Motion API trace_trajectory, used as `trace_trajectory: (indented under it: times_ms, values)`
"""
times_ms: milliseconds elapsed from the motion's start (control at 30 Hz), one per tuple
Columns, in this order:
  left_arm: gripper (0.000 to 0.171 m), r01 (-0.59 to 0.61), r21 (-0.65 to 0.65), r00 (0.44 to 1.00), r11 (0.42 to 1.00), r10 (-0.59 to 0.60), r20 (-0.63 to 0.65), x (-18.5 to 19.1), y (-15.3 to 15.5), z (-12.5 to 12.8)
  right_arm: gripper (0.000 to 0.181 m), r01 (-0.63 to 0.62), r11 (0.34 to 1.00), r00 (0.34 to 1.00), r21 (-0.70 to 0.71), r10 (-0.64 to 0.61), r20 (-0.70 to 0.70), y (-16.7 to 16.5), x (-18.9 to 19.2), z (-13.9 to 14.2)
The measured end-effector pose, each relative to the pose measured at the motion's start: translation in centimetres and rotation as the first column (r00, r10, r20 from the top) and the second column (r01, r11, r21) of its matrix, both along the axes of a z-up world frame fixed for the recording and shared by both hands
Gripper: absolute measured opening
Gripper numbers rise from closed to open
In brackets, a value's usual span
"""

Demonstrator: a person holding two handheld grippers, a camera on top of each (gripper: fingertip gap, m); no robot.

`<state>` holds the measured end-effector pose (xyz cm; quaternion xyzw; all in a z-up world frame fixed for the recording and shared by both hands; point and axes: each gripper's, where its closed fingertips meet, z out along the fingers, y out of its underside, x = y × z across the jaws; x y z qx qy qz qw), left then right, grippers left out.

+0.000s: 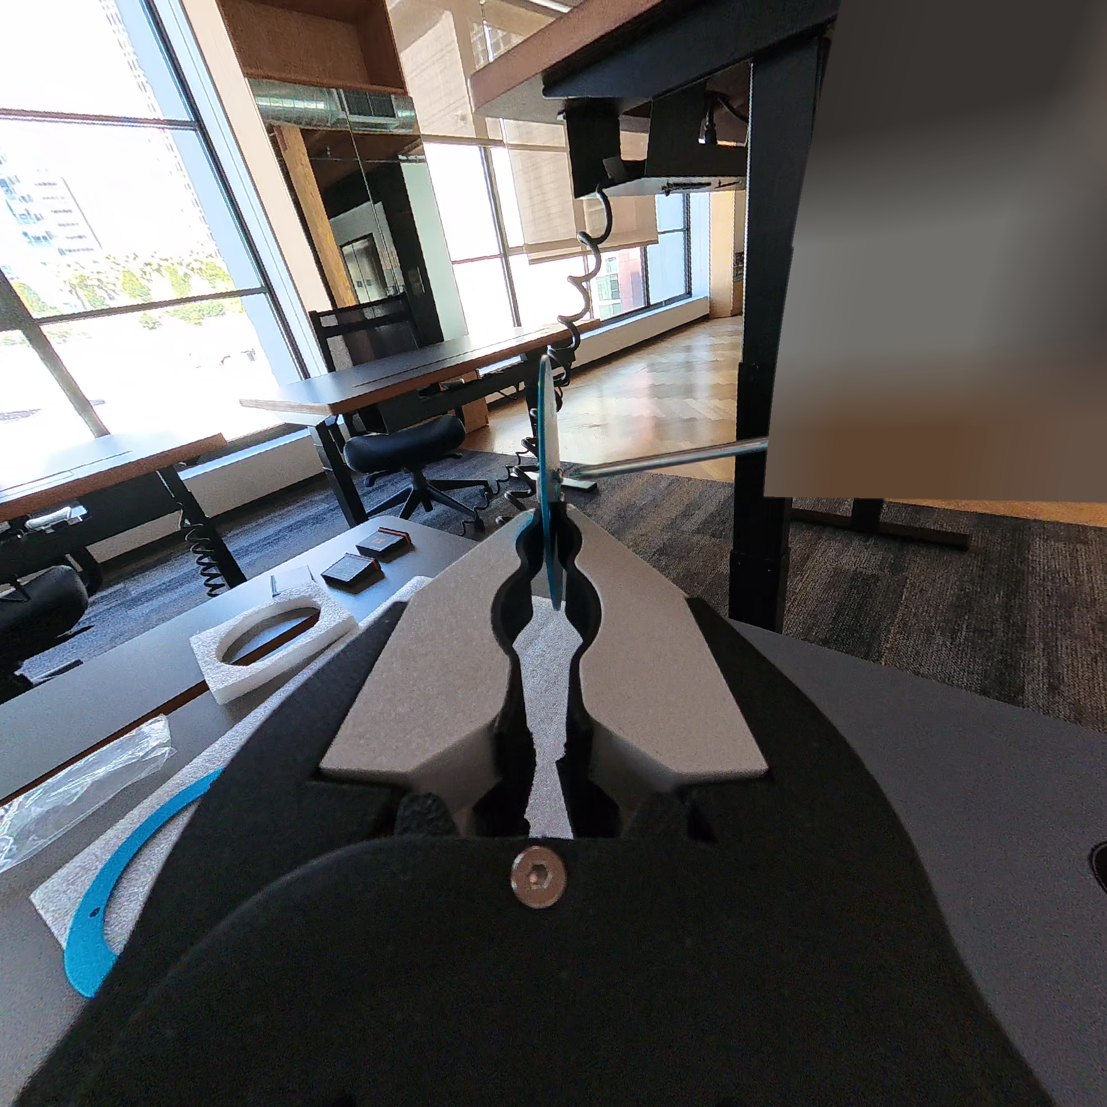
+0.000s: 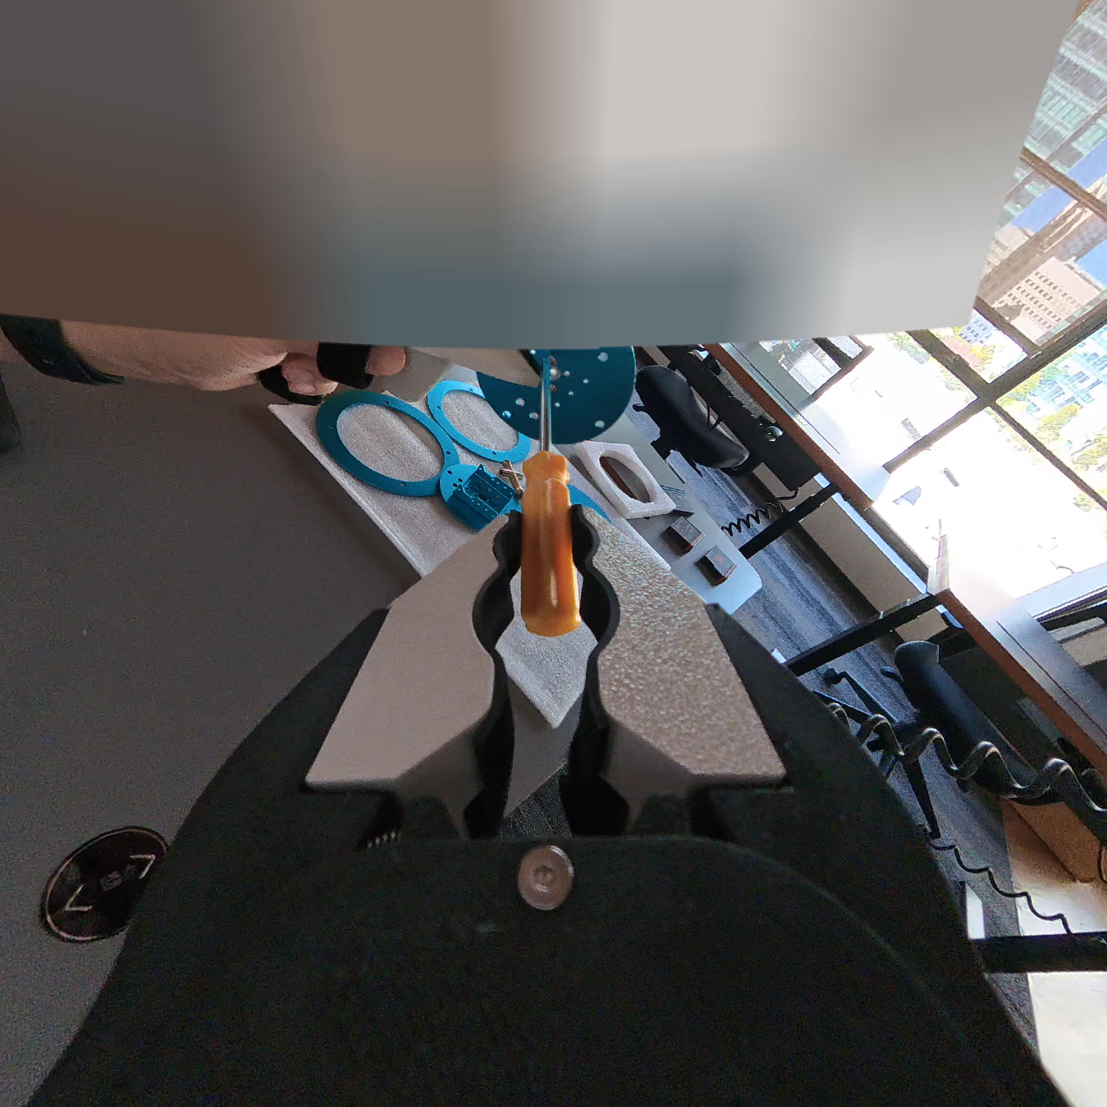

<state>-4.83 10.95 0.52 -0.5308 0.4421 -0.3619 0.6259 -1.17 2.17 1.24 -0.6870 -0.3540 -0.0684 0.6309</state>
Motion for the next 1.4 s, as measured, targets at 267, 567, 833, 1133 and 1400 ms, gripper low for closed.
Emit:
trace_trajectory:
  times_ms: [267,567,833,1133,1400]
  values:
    - [0.001,0.001,0.0,1.0,1.0,-0.001,0.0,0.0,0.0,0.1,0.015,0.013,1.0,1.0,0.0,-0.013,-0.001,0.2,0.3,0.0]
    - [0.001,0.001,0.012,1.0,1.0,0.0,-0.011,0.1,-0.1,0.0,0.015,0.015,1.0,1.0,-0.01,-0.015,0.008,0.3,0.3,-0.3]
    - [0.001,0.003,-0.015,1.0,1.0,-0.003,-0.004,0.1,0.0,-0.1,0.015,0.015,1.0,1.0,0.009,-0.015,0.026,0.0,0.0,-0.1]
    - [0.001,0.006,-0.012,1.0,1.0,-0.006,-0.009,0.2,-0.1,-0.2,0.015,0.024,1.0,0.999,0.011,-0.024,0.035,0.2,0.2,-0.2]
    - [0.001,-0.059,0.047,0.994,0.997,0.064,-0.094,0.5,0.3,-1.2,0.016,0.072,0.992,0.963,0.105,-0.096,0.253,0.6,0.1,-1.0]
